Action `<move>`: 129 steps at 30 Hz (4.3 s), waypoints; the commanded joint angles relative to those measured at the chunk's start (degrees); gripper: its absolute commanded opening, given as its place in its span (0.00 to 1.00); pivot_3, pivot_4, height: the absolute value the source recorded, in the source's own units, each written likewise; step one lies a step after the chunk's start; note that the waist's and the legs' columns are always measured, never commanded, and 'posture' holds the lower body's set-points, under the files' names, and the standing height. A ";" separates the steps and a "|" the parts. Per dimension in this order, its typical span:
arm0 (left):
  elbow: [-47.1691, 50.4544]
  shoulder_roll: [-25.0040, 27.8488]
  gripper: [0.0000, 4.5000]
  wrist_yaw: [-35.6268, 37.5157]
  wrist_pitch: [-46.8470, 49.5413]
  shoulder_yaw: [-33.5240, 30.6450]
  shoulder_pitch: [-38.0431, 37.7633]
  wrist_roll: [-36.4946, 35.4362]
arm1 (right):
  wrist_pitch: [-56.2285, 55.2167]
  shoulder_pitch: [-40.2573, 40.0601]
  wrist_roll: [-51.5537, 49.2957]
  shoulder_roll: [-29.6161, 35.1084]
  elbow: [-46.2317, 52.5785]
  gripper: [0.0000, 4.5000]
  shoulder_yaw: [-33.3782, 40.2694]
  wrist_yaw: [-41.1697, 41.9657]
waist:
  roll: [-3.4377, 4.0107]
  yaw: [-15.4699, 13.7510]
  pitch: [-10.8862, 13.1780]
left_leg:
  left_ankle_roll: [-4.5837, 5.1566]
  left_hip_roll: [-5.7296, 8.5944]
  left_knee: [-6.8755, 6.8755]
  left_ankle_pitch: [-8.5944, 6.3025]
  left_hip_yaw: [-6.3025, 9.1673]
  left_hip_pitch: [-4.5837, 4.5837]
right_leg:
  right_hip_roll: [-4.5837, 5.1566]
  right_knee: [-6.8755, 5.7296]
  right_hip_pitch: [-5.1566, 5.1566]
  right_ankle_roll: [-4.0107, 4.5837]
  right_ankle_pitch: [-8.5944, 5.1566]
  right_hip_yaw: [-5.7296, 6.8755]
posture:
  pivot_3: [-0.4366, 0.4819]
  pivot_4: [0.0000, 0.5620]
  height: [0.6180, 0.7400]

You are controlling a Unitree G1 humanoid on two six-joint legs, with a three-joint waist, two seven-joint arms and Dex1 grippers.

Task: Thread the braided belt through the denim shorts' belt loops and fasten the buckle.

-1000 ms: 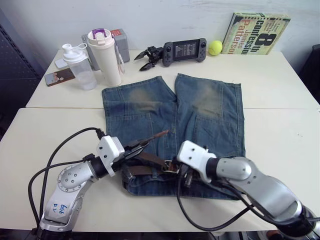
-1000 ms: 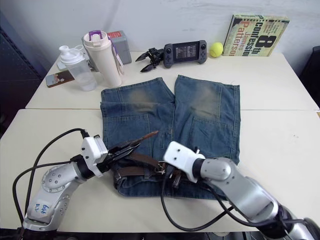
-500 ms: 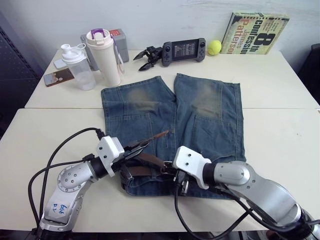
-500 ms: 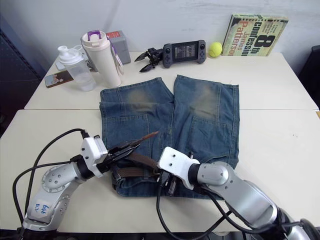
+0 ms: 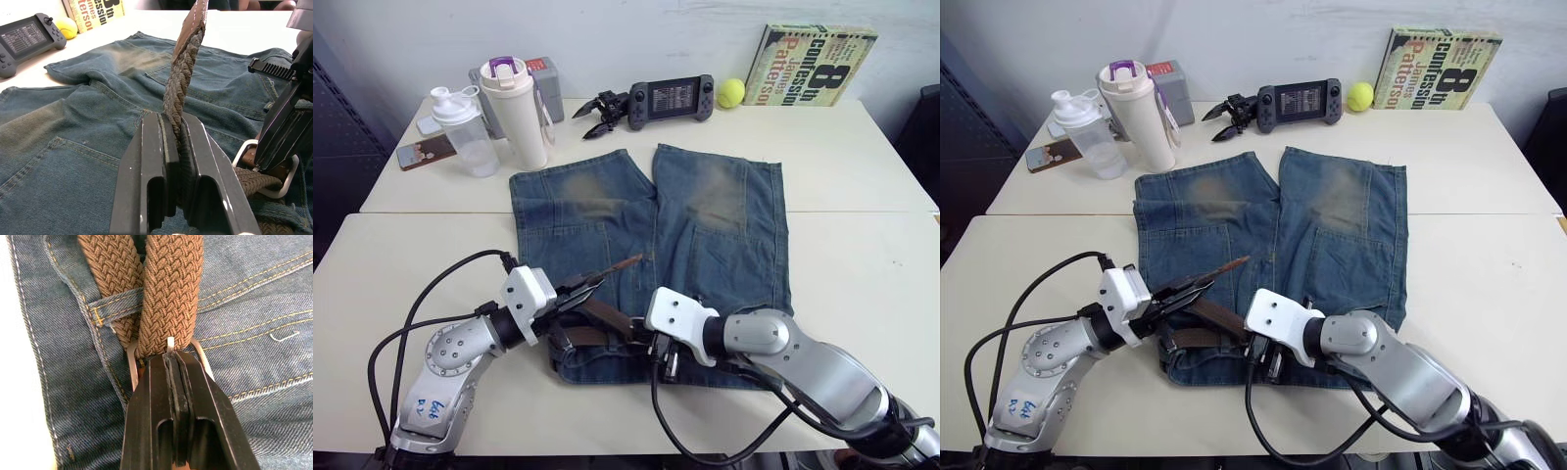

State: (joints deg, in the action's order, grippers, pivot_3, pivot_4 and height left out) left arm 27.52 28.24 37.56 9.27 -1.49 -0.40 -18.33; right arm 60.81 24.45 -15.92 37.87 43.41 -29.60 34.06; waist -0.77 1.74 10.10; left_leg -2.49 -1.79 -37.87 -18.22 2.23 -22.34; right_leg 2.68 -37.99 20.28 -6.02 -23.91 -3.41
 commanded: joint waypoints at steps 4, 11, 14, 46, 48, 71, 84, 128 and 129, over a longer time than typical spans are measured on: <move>2.30 0.28 0.00 0.07 -0.96 -0.26 0.48 -0.16 | 6.02 3.12 -1.66 0.11 -4.26 0.01 -5.23 3.55 | 0.00 0.02 -0.01 | 0.00 -0.01 0.00 0.00 0.02 0.02 | 0.00 0.00 -0.02 0.00 0.00 0.01 | 0.48 0.27 0.99; 3.00 0.05 0.00 -0.05 -1.03 0.12 0.45 -0.17 | 9.22 8.90 -2.24 1.82 -7.34 0.01 -10.51 8.29 | 0.00 0.03 -0.03 | 0.01 -0.01 0.01 0.00 0.05 0.09 | 0.01 0.01 -0.10 0.00 0.00 0.02 | 0.48 0.27 0.99; 3.09 0.15 0.00 0.21 -1.49 0.19 0.66 -0.01 | 9.95 11.23 -1.54 2.05 -8.59 0.01 -13.27 9.10 | 0.01 0.05 -0.04 | 0.01 -0.01 0.01 -0.01 0.09 0.13 | 0.02 0.04 -0.17 0.00 0.00 0.04 | 0.48 0.27 0.99; -27.20 2.43 0.00 36.34 0.74 11.02 46.95 -7.04 | 4.01 19.34 7.82 -3.14 -21.78 0.01 -32.37 20.93 | -0.09 1.61 -0.54 | -0.18 -0.09 0.79 0.11 0.44 1.24 | -0.25 0.21 -0.87 0.13 -0.07 0.05 | 0.48 0.27 0.99; -30.20 1.52 0.00 38.26 0.42 11.51 49.55 -6.68 | 3.56 19.62 8.54 -3.45 -22.34 0.01 -32.61 21.87 | -0.10 1.60 -0.55 | -0.19 -0.09 0.77 0.11 0.47 1.22 | -0.25 0.21 -0.86 0.13 -0.07 0.05 | 0.48 0.27 0.99; -37.58 -19.03 0.00 29.39 -4.71 9.12 64.69 -3.06 | 2.25 18.38 14.94 -5.29 -23.15 0.01 -31.52 27.04 | -0.22 0.99 -0.72 | -0.46 0.10 0.76 0.26 1.01 1.21 | -0.21 0.11 -0.83 0.13 -0.06 0.00 | 0.48 0.27 0.99; -31.66 -18.59 0.00 27.79 9.14 3.04 62.44 -12.73 | 1.71 17.83 16.90 -6.09 -23.70 0.01 -31.22 28.23 | -0.20 0.05 -0.73 | -0.55 0.12 0.74 0.32 1.06 1.18 | -0.19 0.12 -0.85 0.14 -0.04 0.02 | 0.48 0.27 0.99; -21.38 6.74 0.00 15.98 -29.38 1.65 19.37 11.17 | 15.13 -4.12 -3.16 -14.12 15.88 0.36 26.92 7.80 | 0.13 -1.36 0.08 | -0.72 0.31 0.82 0.40 1.29 -0.07 | -0.12 0.14 0.36 0.18 0.02 0.12 | 0.48 0.27 0.99; -21.55 6.98 0.00 16.07 -29.71 1.82 19.75 11.25 | 11.01 -6.35 -4.87 -10.41 16.42 0.49 26.44 8.57 | 0.12 -1.60 0.10 | -0.70 0.32 0.82 0.39 1.29 -0.08 | -0.12 0.16 0.33 0.18 0.02 0.14 | 0.48 0.27 0.99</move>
State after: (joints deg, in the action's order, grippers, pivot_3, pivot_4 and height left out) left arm 4.92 34.70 54.41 -19.06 0.68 18.21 -7.15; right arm 77.14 20.33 -17.51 23.98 52.26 -4.05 41.15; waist -0.65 0.14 10.20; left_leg -3.17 -1.43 -37.06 -17.84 3.52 -22.42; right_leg 2.58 -37.79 20.58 -5.84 -23.89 -3.25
